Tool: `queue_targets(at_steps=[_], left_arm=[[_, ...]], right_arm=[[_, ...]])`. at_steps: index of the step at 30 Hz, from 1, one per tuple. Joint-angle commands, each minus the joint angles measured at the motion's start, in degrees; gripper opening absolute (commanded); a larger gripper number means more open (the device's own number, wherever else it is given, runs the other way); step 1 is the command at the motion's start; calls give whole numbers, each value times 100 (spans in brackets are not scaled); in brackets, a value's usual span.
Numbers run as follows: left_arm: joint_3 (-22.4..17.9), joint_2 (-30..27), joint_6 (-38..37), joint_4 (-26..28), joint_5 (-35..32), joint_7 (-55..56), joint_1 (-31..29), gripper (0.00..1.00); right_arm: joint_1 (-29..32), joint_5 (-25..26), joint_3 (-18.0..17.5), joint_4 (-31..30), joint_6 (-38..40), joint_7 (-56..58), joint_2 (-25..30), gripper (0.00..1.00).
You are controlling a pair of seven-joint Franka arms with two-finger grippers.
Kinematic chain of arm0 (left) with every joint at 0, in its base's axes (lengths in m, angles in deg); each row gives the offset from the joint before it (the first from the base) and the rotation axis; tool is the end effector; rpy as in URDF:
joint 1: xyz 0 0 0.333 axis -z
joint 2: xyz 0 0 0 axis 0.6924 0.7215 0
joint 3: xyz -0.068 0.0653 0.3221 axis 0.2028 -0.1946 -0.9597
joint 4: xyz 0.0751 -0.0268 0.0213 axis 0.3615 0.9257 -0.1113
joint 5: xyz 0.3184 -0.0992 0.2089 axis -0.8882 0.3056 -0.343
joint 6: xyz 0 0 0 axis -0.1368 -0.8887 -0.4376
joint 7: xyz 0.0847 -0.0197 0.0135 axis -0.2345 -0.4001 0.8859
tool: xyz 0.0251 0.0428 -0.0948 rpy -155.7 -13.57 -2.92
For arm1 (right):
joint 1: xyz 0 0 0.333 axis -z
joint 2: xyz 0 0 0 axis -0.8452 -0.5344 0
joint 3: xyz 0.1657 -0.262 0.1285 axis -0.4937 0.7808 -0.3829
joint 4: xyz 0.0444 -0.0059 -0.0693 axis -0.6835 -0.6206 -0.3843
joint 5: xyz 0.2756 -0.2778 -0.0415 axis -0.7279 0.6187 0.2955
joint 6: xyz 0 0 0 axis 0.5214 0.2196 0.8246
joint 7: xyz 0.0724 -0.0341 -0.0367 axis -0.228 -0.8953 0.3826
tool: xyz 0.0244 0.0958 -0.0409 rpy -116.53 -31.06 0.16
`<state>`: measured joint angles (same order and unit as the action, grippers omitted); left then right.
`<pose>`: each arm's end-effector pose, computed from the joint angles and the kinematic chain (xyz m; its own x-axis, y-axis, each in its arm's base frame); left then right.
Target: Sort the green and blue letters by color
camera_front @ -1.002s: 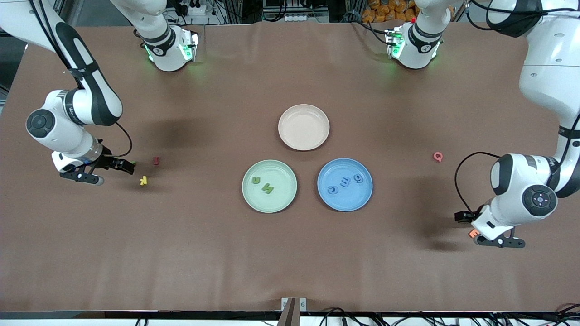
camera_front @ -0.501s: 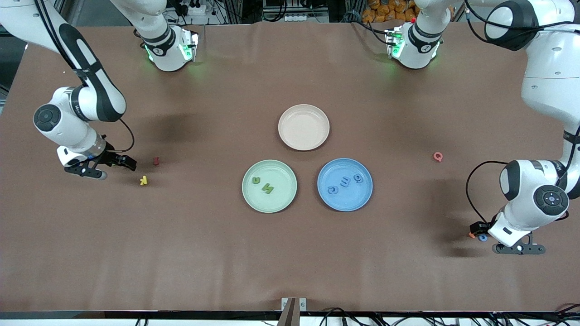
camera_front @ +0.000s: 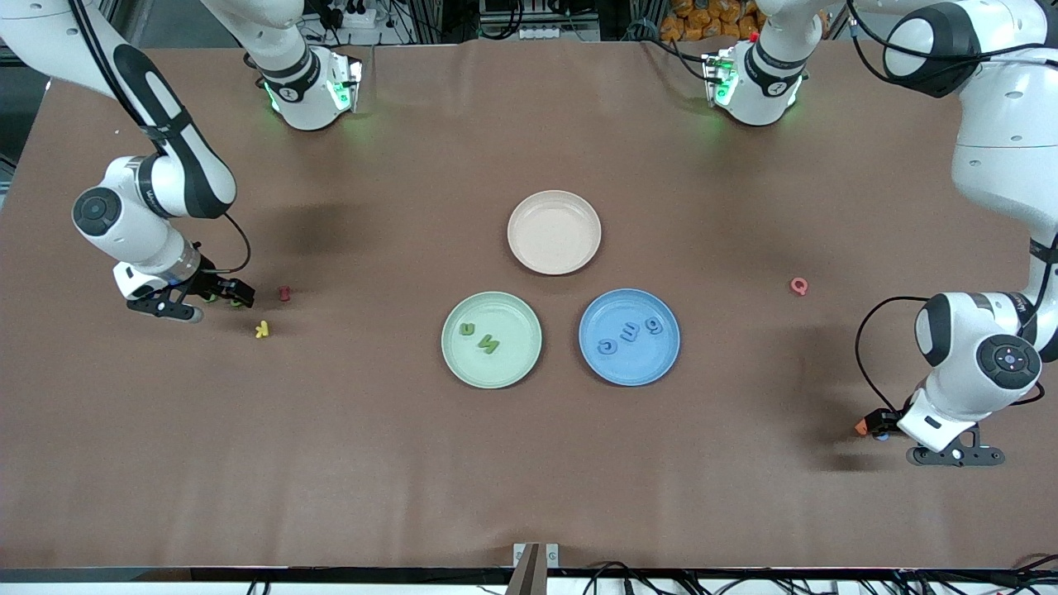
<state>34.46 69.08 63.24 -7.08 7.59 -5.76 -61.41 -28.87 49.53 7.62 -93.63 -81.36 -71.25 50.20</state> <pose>0.7600 0.1241 0.2017 0.9799 -0.0583 0.1910 -0.0215 -0.9816 -0.1897 0.5036 -0.0938 0.2210 0.9809 -0.1892 0.0453 -0.1899 -0.9817 0.0125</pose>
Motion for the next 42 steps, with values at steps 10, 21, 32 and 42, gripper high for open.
queue_targets(at_steps=[10,21,32,42], left_arm=[[-49,244,199,-149,-106,-18,19,100],[-23,217,208,-61,-18,52,71,100],[302,59,182,141,-27,386,54,100],[381,41,147,150,-27,386,-8,100]], right_arm=[[44,198,202,-84,-500,39,-328,98],[9,198,264,-92,-597,39,-407,96],[-26,198,299,-145,-597,39,-398,94],[-44,198,299,-145,-596,39,-407,84]])
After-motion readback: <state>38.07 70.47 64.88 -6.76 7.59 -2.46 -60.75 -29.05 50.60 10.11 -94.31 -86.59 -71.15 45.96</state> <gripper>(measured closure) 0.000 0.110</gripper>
